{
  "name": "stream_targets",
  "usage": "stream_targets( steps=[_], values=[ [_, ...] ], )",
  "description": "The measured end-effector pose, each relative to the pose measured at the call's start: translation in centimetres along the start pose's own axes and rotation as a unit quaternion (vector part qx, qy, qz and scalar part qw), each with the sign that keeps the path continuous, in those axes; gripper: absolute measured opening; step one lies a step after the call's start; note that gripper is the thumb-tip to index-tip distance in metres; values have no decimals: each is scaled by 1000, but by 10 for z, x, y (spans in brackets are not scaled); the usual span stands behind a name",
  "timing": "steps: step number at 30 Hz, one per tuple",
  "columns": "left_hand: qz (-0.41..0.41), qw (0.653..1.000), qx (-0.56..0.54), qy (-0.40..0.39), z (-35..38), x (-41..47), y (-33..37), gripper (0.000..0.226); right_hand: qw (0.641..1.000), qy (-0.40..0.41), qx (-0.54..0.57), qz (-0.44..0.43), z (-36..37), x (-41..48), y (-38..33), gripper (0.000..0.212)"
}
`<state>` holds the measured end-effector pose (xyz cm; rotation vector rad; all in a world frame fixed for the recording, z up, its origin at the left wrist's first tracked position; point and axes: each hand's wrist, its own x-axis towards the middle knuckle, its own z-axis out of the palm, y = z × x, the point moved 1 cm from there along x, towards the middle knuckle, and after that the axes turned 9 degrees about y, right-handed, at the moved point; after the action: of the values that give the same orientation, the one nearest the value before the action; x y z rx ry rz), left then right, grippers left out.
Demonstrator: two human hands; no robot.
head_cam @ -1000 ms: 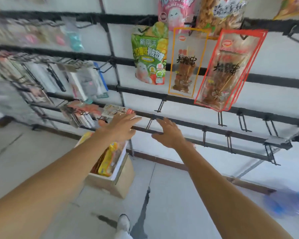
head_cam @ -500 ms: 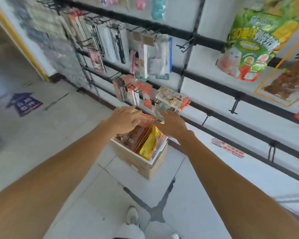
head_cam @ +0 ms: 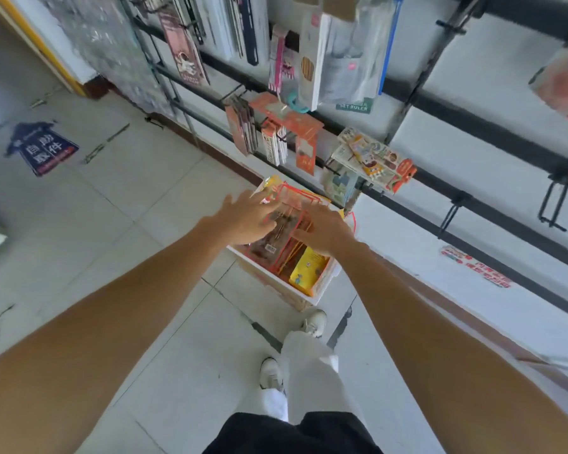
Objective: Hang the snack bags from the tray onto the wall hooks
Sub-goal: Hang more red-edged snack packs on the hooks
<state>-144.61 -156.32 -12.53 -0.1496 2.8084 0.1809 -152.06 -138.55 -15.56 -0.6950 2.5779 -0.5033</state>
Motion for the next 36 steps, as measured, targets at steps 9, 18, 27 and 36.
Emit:
stream_targets(
  steps=[9, 18, 27, 36],
  values=[
    [4, 999, -44, -14, 35, 73, -46, 46, 992, -85, 80, 49, 47, 85, 29, 64],
    [8, 975, -169, -147, 143, 142, -104, 53, 956, -147, 151, 205, 142, 144, 47, 80],
    [-4, 946, -246, -212, 209, 184, -132, 56, 888, 58, 230, 395, 207, 170, 43, 79],
    [13, 940, -278, -199, 211, 183, -145, 53, 878, 224, 159, 391, 237, 157, 25, 64]
  ],
)
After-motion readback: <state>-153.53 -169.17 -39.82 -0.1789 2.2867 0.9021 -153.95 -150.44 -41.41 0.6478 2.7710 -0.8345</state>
